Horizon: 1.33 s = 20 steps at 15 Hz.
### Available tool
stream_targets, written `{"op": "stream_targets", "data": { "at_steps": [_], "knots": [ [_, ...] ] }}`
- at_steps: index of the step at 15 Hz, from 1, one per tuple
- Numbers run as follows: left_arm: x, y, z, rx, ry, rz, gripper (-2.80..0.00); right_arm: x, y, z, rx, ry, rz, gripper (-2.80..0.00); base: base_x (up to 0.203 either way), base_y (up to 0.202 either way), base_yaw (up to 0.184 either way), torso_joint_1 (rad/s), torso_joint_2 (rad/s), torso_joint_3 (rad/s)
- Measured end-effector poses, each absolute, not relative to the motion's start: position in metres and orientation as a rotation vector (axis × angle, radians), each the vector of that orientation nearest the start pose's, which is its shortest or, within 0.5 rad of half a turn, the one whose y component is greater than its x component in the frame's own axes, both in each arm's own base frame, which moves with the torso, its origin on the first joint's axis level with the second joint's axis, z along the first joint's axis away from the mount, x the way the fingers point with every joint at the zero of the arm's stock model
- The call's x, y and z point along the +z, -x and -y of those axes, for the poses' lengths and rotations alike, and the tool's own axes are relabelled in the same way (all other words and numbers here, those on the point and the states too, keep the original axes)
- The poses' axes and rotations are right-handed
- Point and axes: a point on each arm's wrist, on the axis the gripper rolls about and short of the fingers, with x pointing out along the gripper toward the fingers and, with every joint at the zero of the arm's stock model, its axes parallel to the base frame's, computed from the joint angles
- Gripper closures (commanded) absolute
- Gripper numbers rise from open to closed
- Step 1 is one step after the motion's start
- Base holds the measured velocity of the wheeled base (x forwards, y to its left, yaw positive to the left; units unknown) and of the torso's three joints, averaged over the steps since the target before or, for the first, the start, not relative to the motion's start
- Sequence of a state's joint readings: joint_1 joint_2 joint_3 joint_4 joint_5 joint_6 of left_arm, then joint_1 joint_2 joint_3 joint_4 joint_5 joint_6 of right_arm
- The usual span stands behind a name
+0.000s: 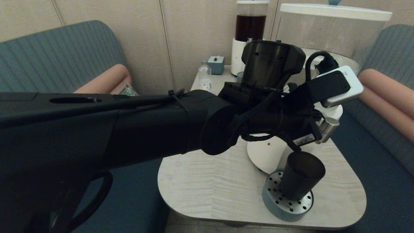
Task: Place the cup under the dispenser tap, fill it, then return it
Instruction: Turn off the faucet, then place the cup next to the water dispenser
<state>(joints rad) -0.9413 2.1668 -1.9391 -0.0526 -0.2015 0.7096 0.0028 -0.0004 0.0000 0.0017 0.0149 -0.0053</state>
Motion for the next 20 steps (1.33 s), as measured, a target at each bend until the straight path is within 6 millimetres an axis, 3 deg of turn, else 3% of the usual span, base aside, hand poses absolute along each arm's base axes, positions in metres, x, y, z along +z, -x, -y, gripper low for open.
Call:
{"op": "stream_targets", "data": {
  "at_steps": [7, 12, 16, 20],
  "knots": [
    [0.276, -0.259, 0.366, -1.151, -0.673, 0.256, 0.00, 0.075, 0.023, 0.000, 0.017, 0.006, -0.001, 0.00, 0.000, 0.000, 0.000, 0.000, 0.00, 0.000],
    [0.299, -0.248, 0.337, -1.119, -0.665, 0.256, 0.00, 0.075, 0.023, 0.000, 0.017, 0.005, -0.001, 0.00, 0.000, 0.000, 0.000, 0.000, 0.00, 0.000],
    [0.327, -0.238, 0.288, -1.059, -0.590, 0.190, 0.00, 0.075, 0.023, 0.000, 0.018, 0.005, -0.001, 0.00, 0.000, 0.000, 0.000, 0.000, 0.00, 0.000],
    [0.363, -0.206, 0.203, -1.054, -0.317, 0.069, 0.00, 0.075, 0.023, 0.000, 0.018, 0.006, -0.001, 0.00, 0.000, 0.000, 0.000, 0.000, 0.00, 0.000]
  ]
}}
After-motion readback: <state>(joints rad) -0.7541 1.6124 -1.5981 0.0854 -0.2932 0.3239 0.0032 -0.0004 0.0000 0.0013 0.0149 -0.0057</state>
